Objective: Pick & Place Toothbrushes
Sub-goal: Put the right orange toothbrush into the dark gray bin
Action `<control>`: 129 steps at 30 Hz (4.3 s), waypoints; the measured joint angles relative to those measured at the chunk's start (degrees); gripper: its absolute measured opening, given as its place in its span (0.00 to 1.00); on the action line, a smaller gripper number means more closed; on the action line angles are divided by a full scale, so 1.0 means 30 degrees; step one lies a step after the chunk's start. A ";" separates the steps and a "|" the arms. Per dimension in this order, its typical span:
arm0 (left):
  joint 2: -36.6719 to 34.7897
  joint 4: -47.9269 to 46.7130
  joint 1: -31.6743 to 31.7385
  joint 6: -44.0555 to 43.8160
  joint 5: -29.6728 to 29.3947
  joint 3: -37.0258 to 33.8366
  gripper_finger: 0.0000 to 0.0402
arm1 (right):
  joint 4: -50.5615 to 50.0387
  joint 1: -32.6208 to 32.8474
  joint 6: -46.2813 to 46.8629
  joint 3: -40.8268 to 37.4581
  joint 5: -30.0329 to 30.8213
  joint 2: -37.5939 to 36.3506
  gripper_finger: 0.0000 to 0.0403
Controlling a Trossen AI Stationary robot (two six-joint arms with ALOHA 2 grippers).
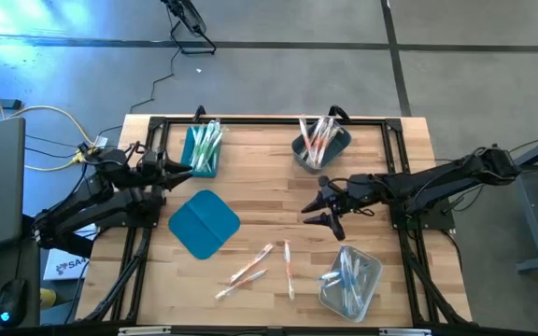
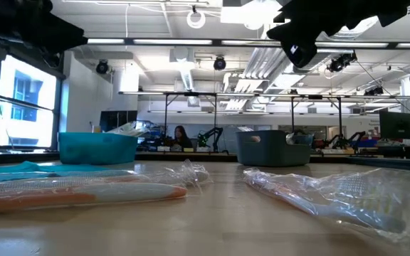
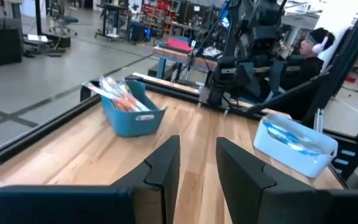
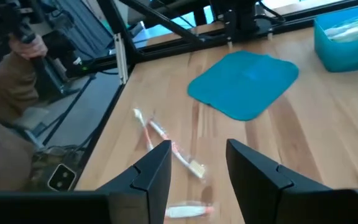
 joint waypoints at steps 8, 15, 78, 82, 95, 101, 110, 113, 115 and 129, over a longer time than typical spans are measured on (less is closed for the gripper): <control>0.0107 0.2263 0.0000 -0.0644 0.0048 -0.1039 0.25 | 0.0483 -0.0007 -0.0146 0.0000 0.0218 0.0000 0.36; 0.0172 0.2386 0.0000 -0.0933 0.0053 -0.1017 0.25 | 0.0495 -0.0007 -0.0120 0.0000 0.0145 0.0000 0.36; 0.3065 0.0560 0.0044 -0.1435 -0.1169 -0.1003 0.25 | -0.9591 0.3259 1.4227 1.0200 0.2947 0.9810 0.03; 0.3065 0.0585 0.0044 -0.1435 -0.1169 -0.1003 0.25 | -1.0201 0.3212 1.6498 1.0236 0.2337 1.0679 0.01; 0.3065 0.0525 0.0044 -0.1224 -0.1164 -0.1003 0.25 | -1.0472 0.3235 1.7653 1.0228 0.1006 1.1813 0.19; 0.3065 0.0518 0.0044 -0.1093 -0.1149 -0.1003 0.25 | -0.9787 0.3221 2.0019 1.0230 0.0479 1.3013 0.41; 0.3065 0.0365 0.0044 -0.0729 -0.1156 -0.1003 0.25 | -0.9250 0.3184 2.0745 1.0222 0.0606 1.4969 0.48; 0.3065 0.0146 0.0044 -0.0729 -0.1145 -0.0988 0.25 | -0.9095 0.3090 2.0833 1.0292 0.0641 1.5320 0.48; 0.3065 -0.0100 0.0044 -0.0721 -0.1151 -0.0988 0.25 | -0.9090 0.3036 2.1033 1.0310 0.0676 1.5590 0.47; 0.3073 -0.0480 0.0044 -0.0665 -0.1156 -0.0988 0.25 | -1.1067 0.1873 2.0335 1.0273 0.2243 1.5755 0.18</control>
